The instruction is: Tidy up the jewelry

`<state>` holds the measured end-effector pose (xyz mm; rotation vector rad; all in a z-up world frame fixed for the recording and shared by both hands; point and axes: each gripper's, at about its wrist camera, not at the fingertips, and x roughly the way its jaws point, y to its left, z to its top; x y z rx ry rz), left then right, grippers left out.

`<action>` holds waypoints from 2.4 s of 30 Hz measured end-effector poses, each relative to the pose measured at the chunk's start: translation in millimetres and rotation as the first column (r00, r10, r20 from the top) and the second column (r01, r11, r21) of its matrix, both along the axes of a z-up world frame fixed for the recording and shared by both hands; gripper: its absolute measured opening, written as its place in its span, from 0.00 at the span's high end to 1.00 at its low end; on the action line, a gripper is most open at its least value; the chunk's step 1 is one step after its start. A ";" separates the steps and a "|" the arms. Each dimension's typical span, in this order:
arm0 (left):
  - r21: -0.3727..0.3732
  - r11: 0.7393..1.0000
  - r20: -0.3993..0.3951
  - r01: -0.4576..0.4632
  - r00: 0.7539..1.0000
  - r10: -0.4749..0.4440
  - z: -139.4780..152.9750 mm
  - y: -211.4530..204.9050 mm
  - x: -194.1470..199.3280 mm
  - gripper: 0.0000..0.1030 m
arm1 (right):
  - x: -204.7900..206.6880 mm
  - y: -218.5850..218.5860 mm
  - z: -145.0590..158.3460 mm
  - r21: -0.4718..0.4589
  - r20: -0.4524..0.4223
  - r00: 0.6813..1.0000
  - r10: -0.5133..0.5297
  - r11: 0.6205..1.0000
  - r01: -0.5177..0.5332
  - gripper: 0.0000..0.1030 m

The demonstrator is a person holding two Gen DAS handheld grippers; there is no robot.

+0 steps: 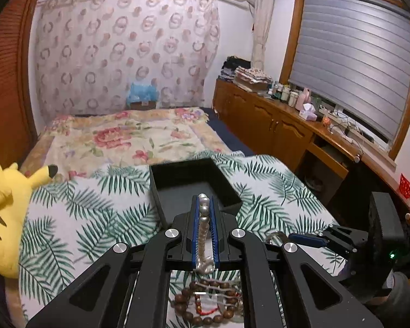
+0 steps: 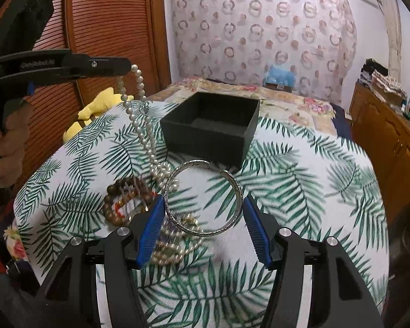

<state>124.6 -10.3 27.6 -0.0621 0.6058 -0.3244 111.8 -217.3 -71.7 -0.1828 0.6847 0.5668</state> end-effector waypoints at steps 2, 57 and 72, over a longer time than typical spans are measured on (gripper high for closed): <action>0.001 1.000 0.014 0.002 1.000 -0.002 7.0 -1.0 2.2 0.94 | 6.6 2.1 4.6 -0.004 0.008 1.000 0.003 1.000 -0.003 0.41; 0.114 0.992 0.027 -0.057 0.998 0.054 16.9 -4.3 68.8 0.77 | 47.4 -19.9 18.6 0.099 -0.003 1.000 -0.002 0.995 0.002 0.29; 0.092 0.996 -0.100 -0.023 0.995 0.032 -65.3 11.9 -15.2 0.64 | -27.1 -15.3 -19.3 0.050 -0.041 0.999 0.026 0.998 -0.024 0.29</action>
